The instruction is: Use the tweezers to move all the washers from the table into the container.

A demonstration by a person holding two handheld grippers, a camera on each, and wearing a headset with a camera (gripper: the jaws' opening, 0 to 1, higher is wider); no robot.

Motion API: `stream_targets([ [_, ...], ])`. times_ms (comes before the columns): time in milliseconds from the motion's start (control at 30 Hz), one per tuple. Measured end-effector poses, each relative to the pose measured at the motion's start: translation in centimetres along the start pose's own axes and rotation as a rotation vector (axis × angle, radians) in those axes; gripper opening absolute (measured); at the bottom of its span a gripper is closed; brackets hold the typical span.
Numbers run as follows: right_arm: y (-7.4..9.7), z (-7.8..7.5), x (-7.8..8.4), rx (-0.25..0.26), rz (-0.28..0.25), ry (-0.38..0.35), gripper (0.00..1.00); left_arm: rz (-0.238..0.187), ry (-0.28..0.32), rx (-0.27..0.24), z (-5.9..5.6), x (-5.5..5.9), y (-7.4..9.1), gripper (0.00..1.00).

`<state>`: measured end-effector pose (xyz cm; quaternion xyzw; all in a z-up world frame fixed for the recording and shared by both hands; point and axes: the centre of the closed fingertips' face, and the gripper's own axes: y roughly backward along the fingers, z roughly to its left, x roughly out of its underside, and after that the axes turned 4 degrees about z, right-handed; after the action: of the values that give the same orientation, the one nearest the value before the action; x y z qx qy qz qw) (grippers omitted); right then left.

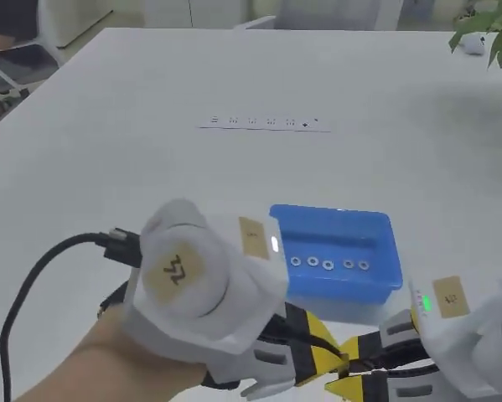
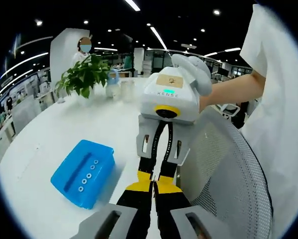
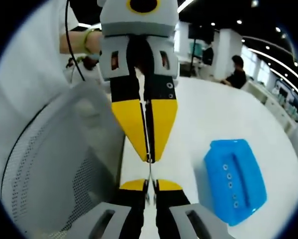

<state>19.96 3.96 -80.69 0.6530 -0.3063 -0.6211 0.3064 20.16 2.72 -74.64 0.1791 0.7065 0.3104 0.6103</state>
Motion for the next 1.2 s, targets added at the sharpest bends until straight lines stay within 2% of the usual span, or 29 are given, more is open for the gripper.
stream_targets([
  [67, -0.3, -0.1, 0.2, 0.006, 0.007, 0.0, 0.03, 0.03, -0.036, -0.02, 0.5, 0.6, -0.2, 0.0],
  [233, -1.1, -0.6, 1.1, 0.029, 0.033, 0.002, 0.04, 0.097, -0.056, -0.031, 1.1, 2.5, -0.7, 0.0],
  [300, -1.3, -0.8, 0.9, 0.038, 0.012, -0.015, 0.04, 0.103, -0.047, -0.034, 1.5, 3.0, -0.5, 0.0],
  [333, -1.4, -0.8, 1.0, 0.037, 0.007, -0.02, 0.04, 0.12, -0.03, -0.025, 1.6, 3.6, -0.5, 0.0],
  [433, -2.1, -0.8, 0.8, 0.03, -0.023, -0.049, 0.05, 0.165, -0.053, -0.02, 1.7, 5.0, -0.5, 0.0],
  [467, -2.3, -0.6, 0.7, 0.02, -0.043, -0.07, 0.07, 0.177, -0.053, -0.014, 1.6, 5.5, -0.5, 0.0],
  [567, -2.6, -0.7, 0.6, 0.032, -0.087, -0.136, 0.2, 0.2, -0.038, -0.003, 1.8, 6.8, -0.7, 0.0],
  [633, -2.3, -0.9, 0.7, 0.046, -0.109, -0.175, 0.24, 0.22, -0.028, 0.002, 2.0, 7.7, -0.9, 0.0],
  [700, -1.5, -0.9, 1.1, 0.066, -0.124, -0.21, 0.27, 0.232, -0.019, 0.008, 2.1, 8.3, -1.0, 0.0],
  [800, 0.5, -1.1, 2.2, 0.121, -0.151, -0.278, 0.34, 0.261, -0.009, 0.018, 2.3, 9.3, -1.3, 0.0],
  [867, 1.8, -1.1, 2.8, 0.15, -0.163, -0.31, 0.37, 0.298, -0.015, 0.031, 2.3, 10.1, -1.6, 0.0],
  [933, 3.7, -0.8, 4.3, 0.179, -0.149, -0.377, 0.38, 0.339, -0.034, 0.037, 2.5, 10.6, -2.0, 0.0],
  [967, 4.0, -0.8, 4.5, 0.19, -0.146, -0.388, 0.38, 0.372, -0.035, 0.048, 2.6, 11.0, -2.1, 0.0],
  [1133, 8.5, -0.9, 7.0, 0.339, -0.132, -0.455, 0.43, 0.45, -0.033, 0.063, 3.0, 11.6, -2.9, 0.0],
  [1200, 9.5, -0.7, 8.1, 0.35, -0.123, -0.48, 0.43, 0.465, -0.018, 0.074, 2.9, 11.6, -3.1, 0.0],
])
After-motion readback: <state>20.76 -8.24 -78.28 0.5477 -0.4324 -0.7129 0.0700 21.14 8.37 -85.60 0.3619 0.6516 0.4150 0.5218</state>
